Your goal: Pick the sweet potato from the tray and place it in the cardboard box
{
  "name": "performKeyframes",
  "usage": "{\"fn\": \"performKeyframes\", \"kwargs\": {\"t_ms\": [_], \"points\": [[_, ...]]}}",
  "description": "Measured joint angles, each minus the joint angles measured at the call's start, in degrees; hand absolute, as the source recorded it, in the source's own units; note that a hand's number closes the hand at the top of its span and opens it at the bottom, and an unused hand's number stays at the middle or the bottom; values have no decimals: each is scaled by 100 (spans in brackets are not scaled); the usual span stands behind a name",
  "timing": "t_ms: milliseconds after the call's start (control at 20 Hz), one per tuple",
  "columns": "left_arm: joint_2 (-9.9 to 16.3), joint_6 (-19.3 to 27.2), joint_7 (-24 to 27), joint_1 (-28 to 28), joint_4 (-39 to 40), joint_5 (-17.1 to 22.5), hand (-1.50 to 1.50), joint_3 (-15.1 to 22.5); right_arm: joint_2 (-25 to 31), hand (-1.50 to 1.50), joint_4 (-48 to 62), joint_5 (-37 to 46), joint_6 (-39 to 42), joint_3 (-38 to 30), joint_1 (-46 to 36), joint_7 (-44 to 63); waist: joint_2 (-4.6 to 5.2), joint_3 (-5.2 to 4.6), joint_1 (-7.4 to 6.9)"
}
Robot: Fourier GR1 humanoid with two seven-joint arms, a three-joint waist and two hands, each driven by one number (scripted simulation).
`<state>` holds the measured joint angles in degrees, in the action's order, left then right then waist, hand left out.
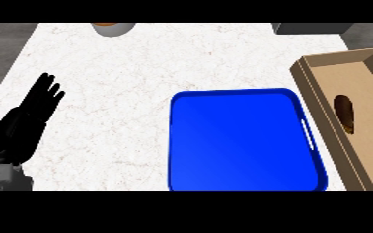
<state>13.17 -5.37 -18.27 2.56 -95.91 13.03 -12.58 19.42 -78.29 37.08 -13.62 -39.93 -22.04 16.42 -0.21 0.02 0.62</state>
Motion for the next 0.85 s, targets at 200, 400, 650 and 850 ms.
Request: {"fn": "performKeyframes", "kwargs": {"t_ms": [200, 400, 650, 850], "points": [[-79, 17, 64, 4, 53, -82, 0, 65, 109, -150, -431, -658, 162, -423, 418, -53, 4, -1, 3], [-83, -19, 148, 7, 131, -82, 0, 21, 167, -150, -801, -1419, 490, -879, 1020, -285, 5, -2, 4], [-129, -38, 155, -99, 33, -128, 0, 47, 424, -150, -1127, -2208, 1124, -1292, 1669, -455, 8, -3, -15], [-89, -116, 109, -107, 9, -50, 0, -33, 585, -150, -860, -2572, 1358, -1543, 2038, -929, 13, 0, -29]]}}
